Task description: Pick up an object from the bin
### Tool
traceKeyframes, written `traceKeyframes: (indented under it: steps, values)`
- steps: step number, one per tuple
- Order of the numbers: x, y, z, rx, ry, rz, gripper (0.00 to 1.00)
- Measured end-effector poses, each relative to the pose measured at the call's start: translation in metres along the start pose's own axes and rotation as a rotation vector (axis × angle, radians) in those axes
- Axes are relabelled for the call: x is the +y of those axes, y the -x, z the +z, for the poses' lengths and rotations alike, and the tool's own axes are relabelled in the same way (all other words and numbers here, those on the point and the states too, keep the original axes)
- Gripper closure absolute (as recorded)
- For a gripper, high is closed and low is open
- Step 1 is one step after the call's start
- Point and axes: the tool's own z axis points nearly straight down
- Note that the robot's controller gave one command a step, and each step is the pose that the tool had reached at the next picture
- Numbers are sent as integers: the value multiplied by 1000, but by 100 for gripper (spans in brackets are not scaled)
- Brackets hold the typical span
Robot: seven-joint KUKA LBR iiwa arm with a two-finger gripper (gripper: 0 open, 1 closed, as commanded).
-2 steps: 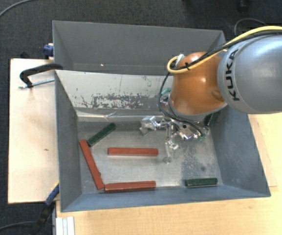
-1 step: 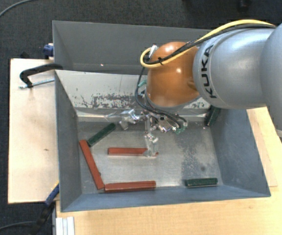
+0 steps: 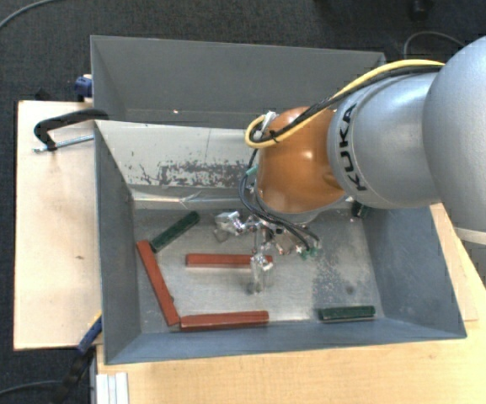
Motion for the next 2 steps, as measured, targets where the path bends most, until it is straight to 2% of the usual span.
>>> traceKeyframes:
  steps: [1, 2]
  values:
    - [0, 1, -1, -4, -1, 0, 0]
    - [0, 1, -1, -4, -1, 0, 100]
